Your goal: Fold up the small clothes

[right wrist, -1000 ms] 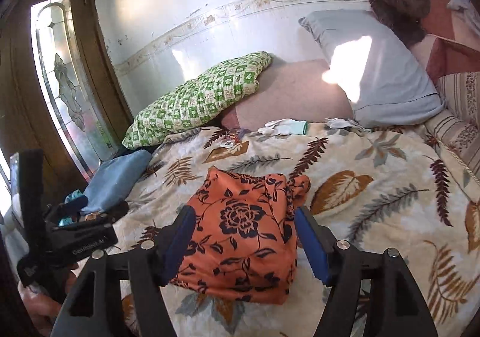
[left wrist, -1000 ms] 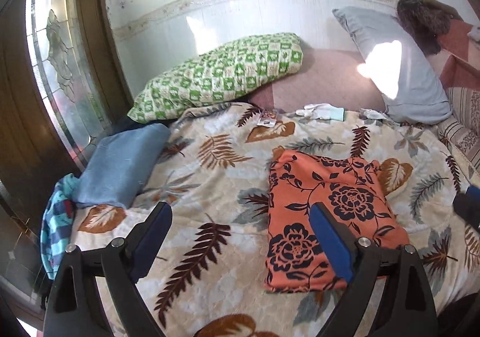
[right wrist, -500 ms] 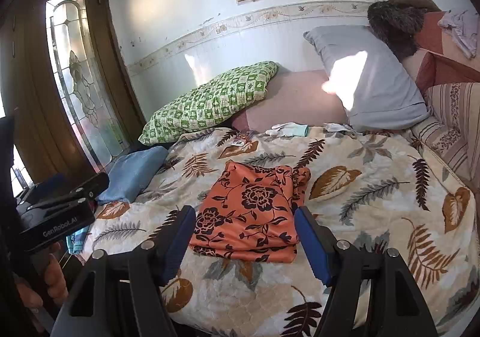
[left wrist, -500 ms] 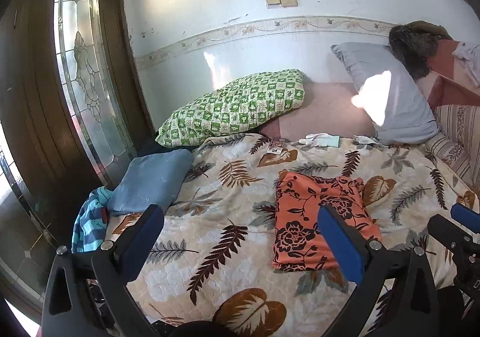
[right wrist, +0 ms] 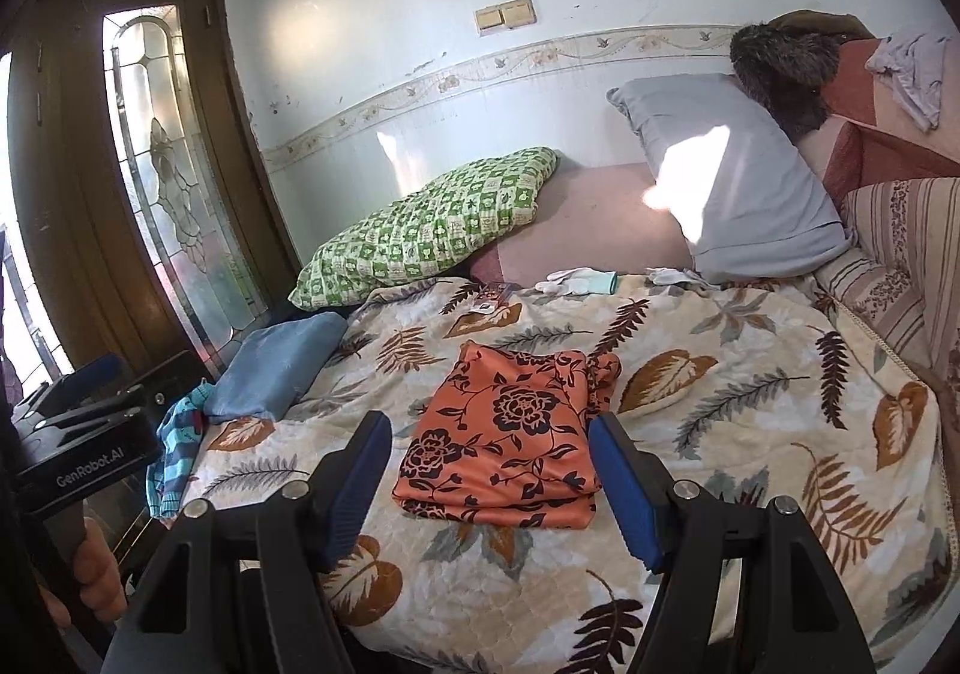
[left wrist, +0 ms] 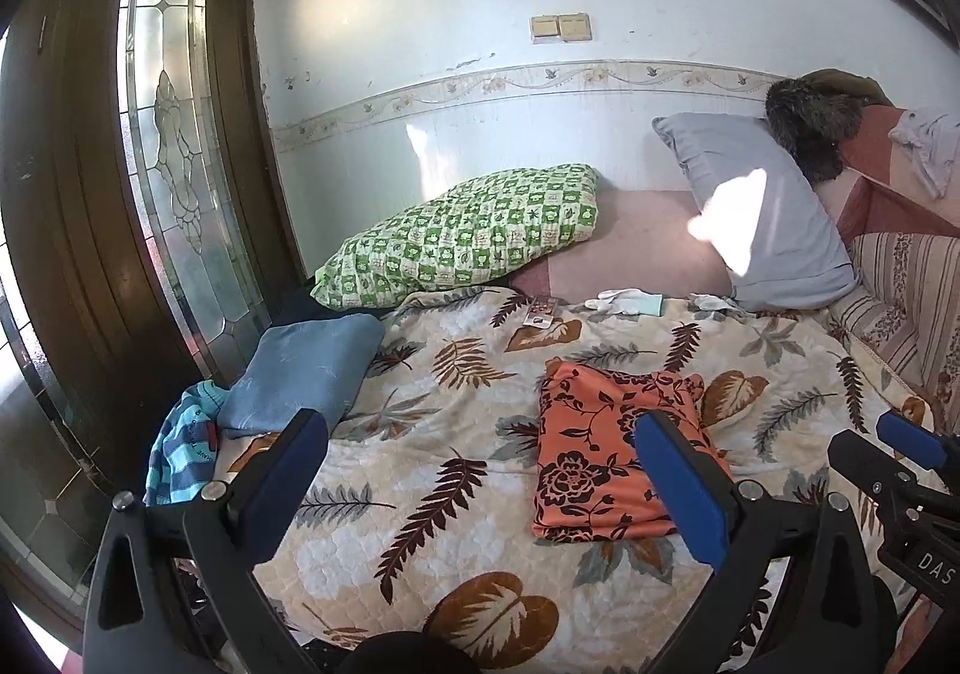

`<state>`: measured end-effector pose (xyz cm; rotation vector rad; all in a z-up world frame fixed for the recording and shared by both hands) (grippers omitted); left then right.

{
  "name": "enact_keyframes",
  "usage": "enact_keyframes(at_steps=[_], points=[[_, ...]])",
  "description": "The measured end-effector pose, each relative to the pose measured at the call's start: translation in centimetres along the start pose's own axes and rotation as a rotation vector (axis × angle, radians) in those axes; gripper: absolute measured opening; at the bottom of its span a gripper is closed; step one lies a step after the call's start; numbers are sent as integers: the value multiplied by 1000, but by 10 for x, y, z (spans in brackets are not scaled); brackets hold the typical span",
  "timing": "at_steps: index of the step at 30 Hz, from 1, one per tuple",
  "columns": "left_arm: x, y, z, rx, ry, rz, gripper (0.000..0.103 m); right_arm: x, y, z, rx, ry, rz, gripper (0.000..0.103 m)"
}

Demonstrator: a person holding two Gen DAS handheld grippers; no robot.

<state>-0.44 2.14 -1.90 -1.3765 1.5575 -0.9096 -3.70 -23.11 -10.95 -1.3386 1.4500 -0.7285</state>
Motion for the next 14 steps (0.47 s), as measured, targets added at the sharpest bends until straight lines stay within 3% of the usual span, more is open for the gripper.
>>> enact_keyframes(at_steps=[4, 14], points=[[3, 2, 2, -15, 21, 2, 102, -2, 1, 3, -4, -9, -8, 72], [9, 6, 22, -59, 180, -72, 102, 8, 10, 22, -40, -12, 25, 72]])
Point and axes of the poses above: each gripper's, at about its wrist camera, not at the fingertips, and z roughly the way its jaws point, x to its right, y to its underside, the point moved 5 cm from there along z, roughly the way its jaws point, and after that the axes turned 5 degrees about x, right-handed, at the moved point
